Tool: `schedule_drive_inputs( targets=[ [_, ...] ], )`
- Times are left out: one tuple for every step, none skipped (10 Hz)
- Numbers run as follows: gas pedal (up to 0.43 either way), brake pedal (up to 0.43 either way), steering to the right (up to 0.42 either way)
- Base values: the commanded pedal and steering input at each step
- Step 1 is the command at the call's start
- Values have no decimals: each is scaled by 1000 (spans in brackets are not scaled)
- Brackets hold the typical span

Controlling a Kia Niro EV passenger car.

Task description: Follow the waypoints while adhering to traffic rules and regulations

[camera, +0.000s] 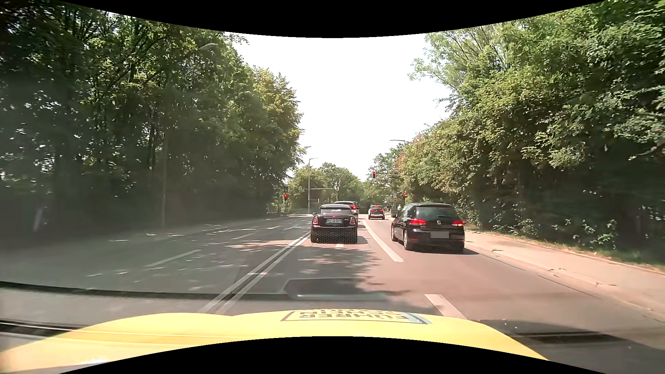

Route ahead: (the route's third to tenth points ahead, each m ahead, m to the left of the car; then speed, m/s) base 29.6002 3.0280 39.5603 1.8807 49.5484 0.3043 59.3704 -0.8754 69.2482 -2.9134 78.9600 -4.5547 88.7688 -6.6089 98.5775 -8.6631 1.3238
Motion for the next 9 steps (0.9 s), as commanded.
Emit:
schedule_drive_inputs(
  targets=[
    [0,0,2],
    [0,0,2],
    [0,0,3],
    [0,0,2],
    [0,0,3],
    [0,0,2],
    [0,0,3],
    [0,0,2],
    [0,0,3]
  ],
)
